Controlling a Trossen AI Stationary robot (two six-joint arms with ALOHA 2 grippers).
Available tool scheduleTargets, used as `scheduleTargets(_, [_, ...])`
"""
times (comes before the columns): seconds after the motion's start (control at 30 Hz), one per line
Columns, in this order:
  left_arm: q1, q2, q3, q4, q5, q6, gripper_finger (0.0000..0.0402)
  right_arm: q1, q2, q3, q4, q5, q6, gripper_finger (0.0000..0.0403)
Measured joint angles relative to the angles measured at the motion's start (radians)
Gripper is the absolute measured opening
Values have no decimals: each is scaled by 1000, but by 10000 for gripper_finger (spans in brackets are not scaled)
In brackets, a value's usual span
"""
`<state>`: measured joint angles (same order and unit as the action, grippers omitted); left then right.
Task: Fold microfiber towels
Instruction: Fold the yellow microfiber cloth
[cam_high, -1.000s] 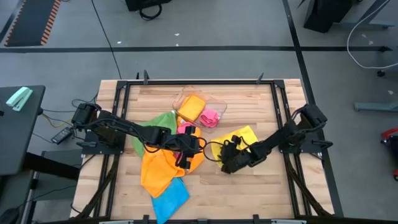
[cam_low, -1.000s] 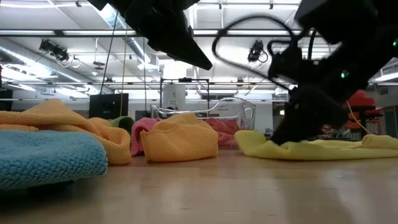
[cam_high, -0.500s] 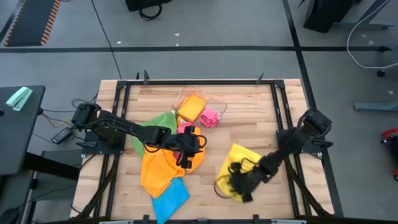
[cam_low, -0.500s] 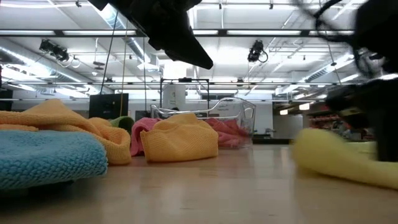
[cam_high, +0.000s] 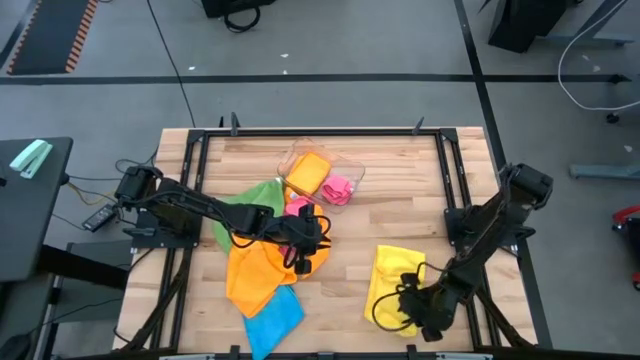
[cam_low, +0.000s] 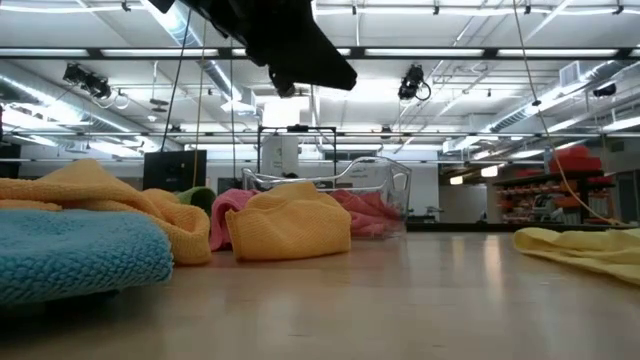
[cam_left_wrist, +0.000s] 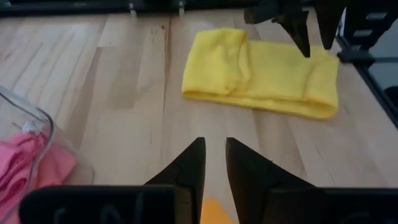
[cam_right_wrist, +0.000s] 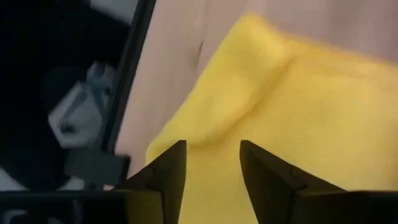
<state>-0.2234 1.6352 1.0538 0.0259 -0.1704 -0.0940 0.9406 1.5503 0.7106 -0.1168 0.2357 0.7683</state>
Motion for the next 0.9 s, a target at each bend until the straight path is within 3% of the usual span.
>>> scheduleTargets(0.17, [0, 1, 0, 24, -1, 0, 69, -1, -34, 34, -88, 59, 51, 144])
scheduleTargets(0.37, [5, 1, 0, 24, 0, 1, 73, -2, 115, 305, -394, 72, -9, 134])
scheduleTargets(0.5, [11, 2, 0, 24, -1, 1, 68, -1, 218, 458, -510, 85, -15, 137])
scheduleTargets(0.9, [11, 2, 0, 20, -1, 3, 72, 17, 440, 689, -674, 85, 41, 205])
